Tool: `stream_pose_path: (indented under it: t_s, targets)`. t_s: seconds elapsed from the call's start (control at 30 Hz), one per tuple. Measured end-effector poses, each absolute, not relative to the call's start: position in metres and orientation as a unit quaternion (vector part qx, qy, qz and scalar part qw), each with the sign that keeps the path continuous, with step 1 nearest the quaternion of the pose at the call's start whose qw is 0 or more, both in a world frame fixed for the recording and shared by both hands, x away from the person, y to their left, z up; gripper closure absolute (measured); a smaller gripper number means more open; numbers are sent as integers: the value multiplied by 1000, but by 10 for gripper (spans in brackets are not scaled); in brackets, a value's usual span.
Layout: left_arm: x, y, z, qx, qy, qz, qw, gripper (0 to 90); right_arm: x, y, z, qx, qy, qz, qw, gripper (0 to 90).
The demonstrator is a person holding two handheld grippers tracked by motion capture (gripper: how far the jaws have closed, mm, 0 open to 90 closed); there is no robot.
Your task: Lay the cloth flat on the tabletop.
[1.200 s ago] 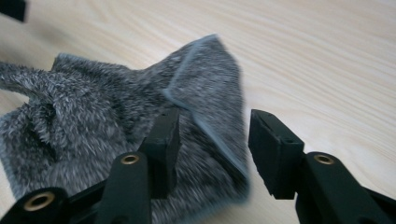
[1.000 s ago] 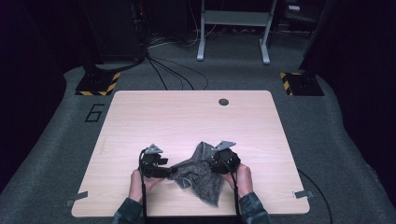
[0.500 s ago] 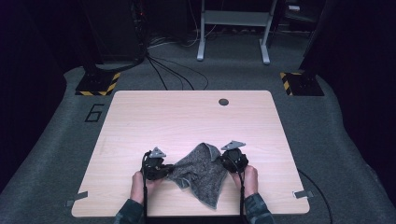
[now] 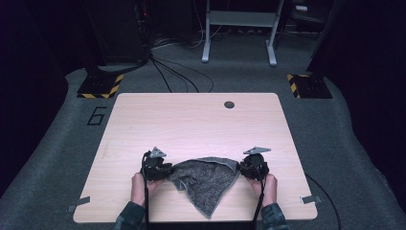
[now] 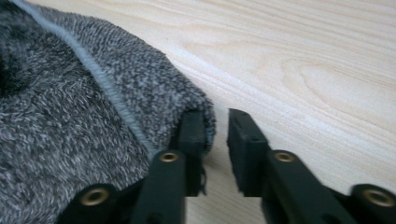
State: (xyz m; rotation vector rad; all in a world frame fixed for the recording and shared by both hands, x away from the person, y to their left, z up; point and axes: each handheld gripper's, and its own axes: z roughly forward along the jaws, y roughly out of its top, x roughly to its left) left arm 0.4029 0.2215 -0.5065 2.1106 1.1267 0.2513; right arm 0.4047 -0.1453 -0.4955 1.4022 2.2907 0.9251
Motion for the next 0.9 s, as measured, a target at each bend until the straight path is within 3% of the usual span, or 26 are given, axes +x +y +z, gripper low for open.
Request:
stream_pose_path:
  t_s: [0.03, 0.1, 0.13, 0.2, 0.23, 0.4, 0.67, 0.9]
  targets:
    - [402, 222, -507, 818, 441, 94, 358, 552, 403, -147, -493, 494, 790, 330, 150, 637]
    - [401, 226, -507, 812, 447, 91, 364, 524, 402, -148, -491, 494, 787, 336, 153, 634]
    - [400, 227, -507, 808, 454, 89, 365, 481, 399, -150, -484, 484, 789, 342, 159, 567]
    - [399, 231, -506, 801, 461, 94, 370, 455, 397, -150, -480, 485, 786, 347, 166, 558]
    - [398, 232, -506, 795, 468, 99, 373, 444, 394, -149, -473, 478, 783, 357, 177, 504]
    - [400, 234, -508, 796, 471, 88, 371, 419, 386, -137, -466, 463, 785, 378, 165, 407]
    - [400, 227, -511, 806, 456, 85, 367, 546, 386, -104, -489, 437, 824, 323, 160, 372]
    - [398, 225, -513, 823, 437, 100, 350, 700, 386, -98, -500, 440, 830, 292, 177, 523]
